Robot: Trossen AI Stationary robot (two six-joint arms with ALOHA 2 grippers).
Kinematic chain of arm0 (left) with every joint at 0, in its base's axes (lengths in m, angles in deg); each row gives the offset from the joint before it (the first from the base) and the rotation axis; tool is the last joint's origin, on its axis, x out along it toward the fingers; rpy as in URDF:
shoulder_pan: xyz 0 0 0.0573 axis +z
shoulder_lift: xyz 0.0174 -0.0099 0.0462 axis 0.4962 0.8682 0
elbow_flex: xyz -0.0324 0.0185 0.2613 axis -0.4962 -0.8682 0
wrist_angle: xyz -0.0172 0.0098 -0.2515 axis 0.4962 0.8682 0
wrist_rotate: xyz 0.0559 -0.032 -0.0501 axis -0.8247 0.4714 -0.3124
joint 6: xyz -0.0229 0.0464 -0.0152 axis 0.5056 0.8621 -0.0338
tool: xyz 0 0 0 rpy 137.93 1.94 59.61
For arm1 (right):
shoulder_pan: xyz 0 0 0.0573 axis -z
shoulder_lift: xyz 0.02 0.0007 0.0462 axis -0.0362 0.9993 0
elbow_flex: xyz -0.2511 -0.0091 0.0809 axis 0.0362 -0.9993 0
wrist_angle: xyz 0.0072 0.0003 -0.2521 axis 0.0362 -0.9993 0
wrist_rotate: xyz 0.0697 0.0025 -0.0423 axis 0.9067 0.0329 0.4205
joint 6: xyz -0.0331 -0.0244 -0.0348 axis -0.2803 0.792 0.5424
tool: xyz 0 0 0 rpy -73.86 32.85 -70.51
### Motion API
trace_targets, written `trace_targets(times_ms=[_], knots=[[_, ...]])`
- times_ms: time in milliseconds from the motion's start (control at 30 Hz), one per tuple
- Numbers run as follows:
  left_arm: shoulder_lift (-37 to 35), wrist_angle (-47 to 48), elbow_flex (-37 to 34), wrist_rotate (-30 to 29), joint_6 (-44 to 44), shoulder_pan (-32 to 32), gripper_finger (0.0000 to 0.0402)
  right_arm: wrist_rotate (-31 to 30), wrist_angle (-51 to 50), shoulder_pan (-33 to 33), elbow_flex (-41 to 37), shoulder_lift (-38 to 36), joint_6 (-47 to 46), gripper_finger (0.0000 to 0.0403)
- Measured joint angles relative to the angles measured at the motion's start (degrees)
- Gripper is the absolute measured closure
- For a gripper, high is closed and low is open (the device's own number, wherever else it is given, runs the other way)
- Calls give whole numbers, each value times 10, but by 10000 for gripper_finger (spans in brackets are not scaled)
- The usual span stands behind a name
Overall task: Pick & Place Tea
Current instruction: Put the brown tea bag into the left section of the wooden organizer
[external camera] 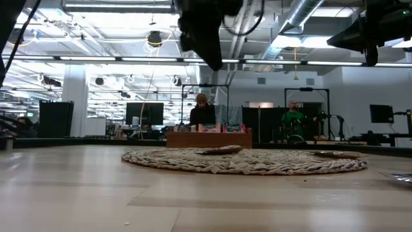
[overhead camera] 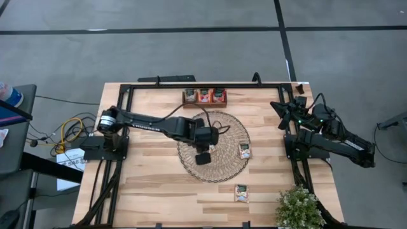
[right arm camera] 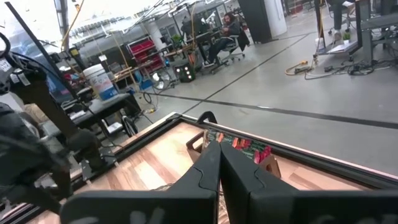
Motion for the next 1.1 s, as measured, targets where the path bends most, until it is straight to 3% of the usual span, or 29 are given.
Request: trace_targets(times_ms=[133, 267, 500, 833, 1100], knots=[[1, 8, 0, 21, -226, 9, 355, 0, 0, 0, 0, 0, -1, 403], [1, 8, 0, 78, -429, 27, 355, 0, 0, 0, 0, 0, -5, 403], [1, 1, 0, 95, -650, 40, 355, 0, 0, 0, 0, 0, -5, 403], [33, -9, 0, 83, -865, 35, 355, 0, 0, 0, 0, 0, -5, 403], [80, -4, 0, 82, -950, 31, 355, 2, 0, 0, 0, 0, -3, 403]])
